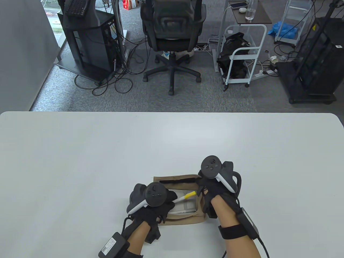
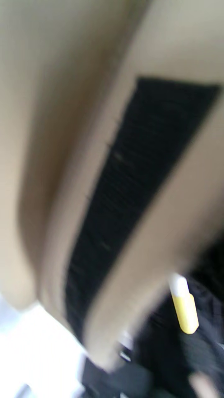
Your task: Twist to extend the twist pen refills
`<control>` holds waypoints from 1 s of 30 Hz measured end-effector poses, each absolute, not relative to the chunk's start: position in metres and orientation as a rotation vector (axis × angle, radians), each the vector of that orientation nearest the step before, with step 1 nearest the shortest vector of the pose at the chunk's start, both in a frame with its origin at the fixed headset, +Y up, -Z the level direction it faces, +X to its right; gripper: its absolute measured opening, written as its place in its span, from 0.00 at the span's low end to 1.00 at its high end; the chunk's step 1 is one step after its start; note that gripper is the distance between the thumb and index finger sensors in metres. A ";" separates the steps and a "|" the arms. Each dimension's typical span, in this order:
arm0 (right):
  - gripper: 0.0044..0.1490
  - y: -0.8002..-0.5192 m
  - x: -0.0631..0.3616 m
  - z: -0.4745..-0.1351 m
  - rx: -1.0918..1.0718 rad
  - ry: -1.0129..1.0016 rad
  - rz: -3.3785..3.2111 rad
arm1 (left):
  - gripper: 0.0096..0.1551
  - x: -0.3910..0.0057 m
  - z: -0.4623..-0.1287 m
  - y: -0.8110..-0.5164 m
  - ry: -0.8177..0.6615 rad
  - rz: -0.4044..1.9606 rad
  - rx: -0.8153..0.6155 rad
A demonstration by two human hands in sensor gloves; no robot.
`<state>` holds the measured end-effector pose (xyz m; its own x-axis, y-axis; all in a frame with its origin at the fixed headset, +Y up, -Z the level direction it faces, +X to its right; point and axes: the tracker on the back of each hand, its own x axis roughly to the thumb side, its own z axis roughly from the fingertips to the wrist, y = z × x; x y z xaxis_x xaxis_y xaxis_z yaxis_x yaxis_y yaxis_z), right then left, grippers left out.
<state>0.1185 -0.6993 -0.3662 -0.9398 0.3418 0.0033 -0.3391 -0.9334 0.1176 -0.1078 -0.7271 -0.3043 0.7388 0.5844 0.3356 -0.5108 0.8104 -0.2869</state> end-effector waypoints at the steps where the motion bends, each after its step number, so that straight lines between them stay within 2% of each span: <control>1: 0.30 -0.699 0.119 -0.366 0.035 0.163 2.787 | 0.27 -0.111 -0.303 -0.723 -0.432 0.656 -0.165; 4: 0.34 -0.692 0.120 -0.364 0.037 0.159 2.779 | 0.27 -0.119 -0.299 -0.711 -0.445 0.822 -0.103; 10: 0.36 -0.647 0.126 -0.348 0.055 -0.041 2.713 | 0.27 -0.128 -0.294 -0.697 -0.508 1.132 -0.083; 14: 0.35 -0.613 0.129 -0.330 0.156 -0.171 2.581 | 0.27 -0.130 -0.293 -0.693 -0.557 1.234 -0.092; 17: 0.34 -0.596 0.129 -0.318 0.310 -0.201 2.397 | 0.27 -0.129 -0.292 -0.692 -0.594 1.289 -0.114; 19: 0.34 -0.590 0.128 -0.314 0.436 -0.165 2.254 | 0.27 -0.127 -0.292 -0.691 -0.612 1.313 -0.125; 23: 0.38 -0.594 0.119 -0.316 0.684 0.078 1.886 | 0.27 -0.125 -0.291 -0.692 -0.646 1.318 -0.151; 26: 0.39 -0.603 0.107 -0.319 0.798 0.263 1.659 | 0.27 -0.122 -0.291 -0.692 -0.675 1.347 -0.179; 30: 0.39 -0.612 0.093 -0.322 0.878 0.350 1.536 | 0.27 -0.118 -0.290 -0.693 -0.712 1.353 -0.213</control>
<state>0.0935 -0.6122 -0.3219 0.0605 0.9450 0.3215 -0.7121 -0.1848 0.6773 -0.1182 -0.6927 -0.2904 0.0458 0.9380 0.3436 -0.8145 0.2342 -0.5308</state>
